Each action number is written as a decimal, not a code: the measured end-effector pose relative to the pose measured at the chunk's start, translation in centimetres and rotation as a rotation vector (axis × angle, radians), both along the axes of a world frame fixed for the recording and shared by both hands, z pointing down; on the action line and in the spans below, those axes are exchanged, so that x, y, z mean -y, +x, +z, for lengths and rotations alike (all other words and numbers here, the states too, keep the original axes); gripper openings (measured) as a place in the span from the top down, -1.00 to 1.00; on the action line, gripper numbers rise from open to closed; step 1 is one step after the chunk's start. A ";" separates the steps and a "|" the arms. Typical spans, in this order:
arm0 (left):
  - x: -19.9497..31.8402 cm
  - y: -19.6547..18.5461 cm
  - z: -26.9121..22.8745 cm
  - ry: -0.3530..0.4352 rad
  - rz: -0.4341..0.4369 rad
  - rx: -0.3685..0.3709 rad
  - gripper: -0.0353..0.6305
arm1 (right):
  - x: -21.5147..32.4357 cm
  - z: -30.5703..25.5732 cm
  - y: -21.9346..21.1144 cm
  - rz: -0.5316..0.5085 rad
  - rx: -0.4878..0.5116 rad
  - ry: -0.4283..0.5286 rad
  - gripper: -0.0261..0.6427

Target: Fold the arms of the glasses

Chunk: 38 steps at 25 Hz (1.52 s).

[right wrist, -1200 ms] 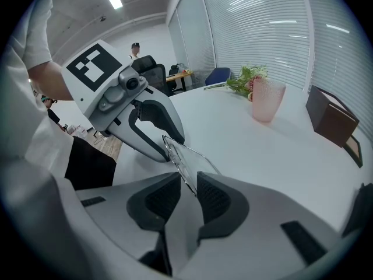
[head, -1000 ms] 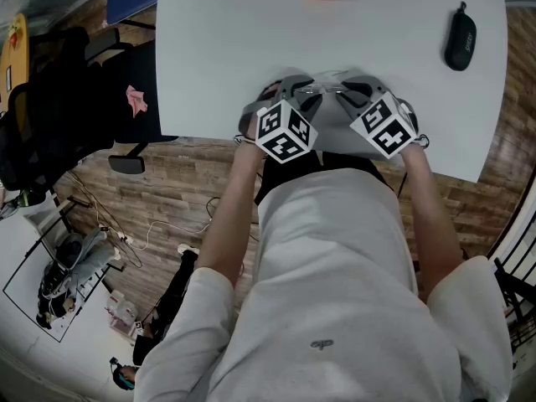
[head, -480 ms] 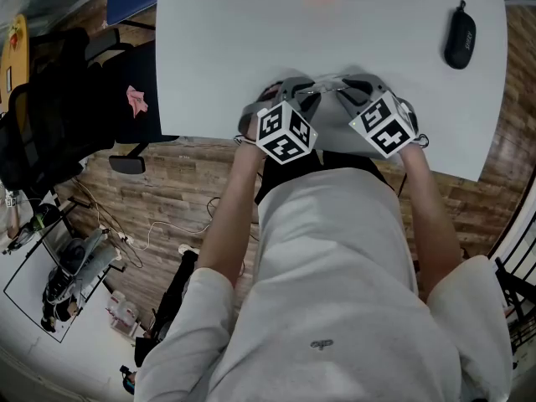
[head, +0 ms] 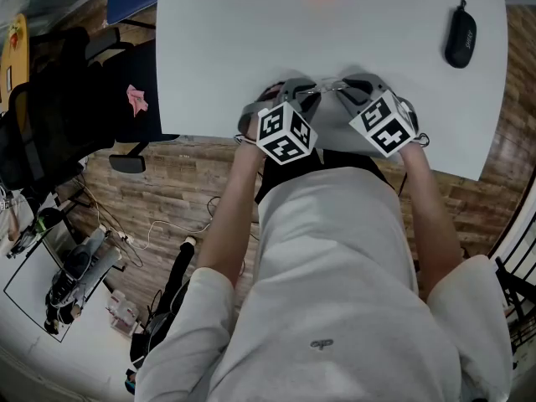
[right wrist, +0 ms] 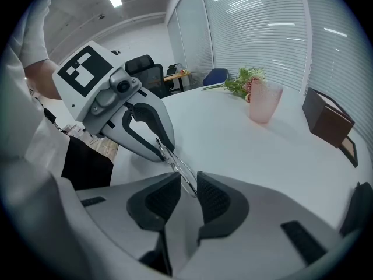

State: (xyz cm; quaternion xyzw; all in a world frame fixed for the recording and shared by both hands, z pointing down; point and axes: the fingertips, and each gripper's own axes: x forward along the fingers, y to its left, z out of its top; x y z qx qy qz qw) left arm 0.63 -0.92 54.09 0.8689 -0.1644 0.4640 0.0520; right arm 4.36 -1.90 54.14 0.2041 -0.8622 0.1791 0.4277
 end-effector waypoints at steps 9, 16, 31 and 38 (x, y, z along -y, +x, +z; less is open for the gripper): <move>-0.5 0.1 0.1 -0.014 0.025 -0.003 0.67 | -0.1 0.0 0.0 0.001 0.001 0.001 0.65; -0.7 0.2 0.3 -0.026 0.038 0.002 0.68 | 0.0 0.1 0.2 0.003 -0.004 -0.004 0.67; 0.1 0.2 0.8 -0.029 0.012 0.021 0.62 | 0.6 0.6 0.6 0.017 -0.024 -0.010 0.73; 0.7 0.0 1.4 -0.013 0.000 0.065 0.60 | 0.6 0.9 0.7 0.021 -0.015 -0.026 0.72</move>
